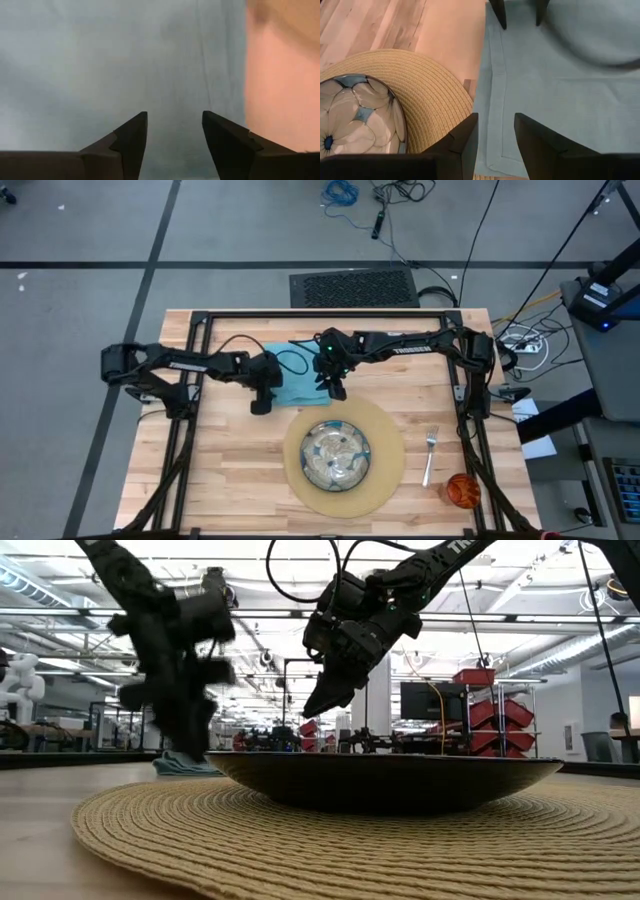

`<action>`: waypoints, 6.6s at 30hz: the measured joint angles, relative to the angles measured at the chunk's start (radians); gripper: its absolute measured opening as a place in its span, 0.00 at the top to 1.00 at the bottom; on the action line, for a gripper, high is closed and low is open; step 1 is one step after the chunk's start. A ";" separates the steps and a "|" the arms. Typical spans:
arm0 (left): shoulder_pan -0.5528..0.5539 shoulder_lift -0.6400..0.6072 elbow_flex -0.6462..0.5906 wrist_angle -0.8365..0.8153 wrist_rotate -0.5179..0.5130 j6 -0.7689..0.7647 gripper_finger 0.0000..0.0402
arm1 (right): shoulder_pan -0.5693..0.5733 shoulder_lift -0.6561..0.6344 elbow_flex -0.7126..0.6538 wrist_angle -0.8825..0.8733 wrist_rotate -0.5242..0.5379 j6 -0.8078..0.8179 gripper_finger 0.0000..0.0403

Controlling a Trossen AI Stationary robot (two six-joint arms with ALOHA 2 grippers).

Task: Set table place
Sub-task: Fold the blue napkin

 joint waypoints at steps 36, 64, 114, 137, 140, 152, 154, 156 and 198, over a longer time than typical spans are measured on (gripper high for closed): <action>0.078 0.203 0.021 0.312 -0.037 -0.053 0.56 | -0.226 -0.001 -0.168 0.304 0.000 0.185 0.71; -0.033 0.203 0.024 0.234 -0.048 -0.080 0.56 | -0.227 0.000 -0.168 0.223 0.129 0.268 0.71; -0.081 0.204 0.021 0.204 -0.048 -0.106 0.56 | -0.180 0.097 -0.028 0.120 0.085 0.223 1.00; -0.081 0.204 0.021 0.205 -0.048 -0.098 0.56 | -0.176 0.095 0.184 -0.091 0.125 0.181 1.00; -0.081 0.204 0.020 0.208 -0.048 -0.098 0.56 | -0.170 0.100 0.184 -0.091 0.108 0.181 1.00; -0.081 0.204 0.019 0.212 -0.049 -0.098 0.56 | -0.180 0.100 0.171 -0.224 0.109 0.192 0.91; -0.081 0.204 0.019 0.213 -0.049 -0.098 0.56 | -0.186 0.100 0.161 -0.233 0.108 0.191 0.87; -0.081 0.204 0.019 0.213 -0.049 -0.098 0.56 | -0.194 0.099 0.154 -0.232 0.106 0.192 0.82; -0.105 0.204 0.021 0.170 -0.030 -0.098 0.56 | -0.234 0.208 0.044 0.053 -0.125 0.320 0.58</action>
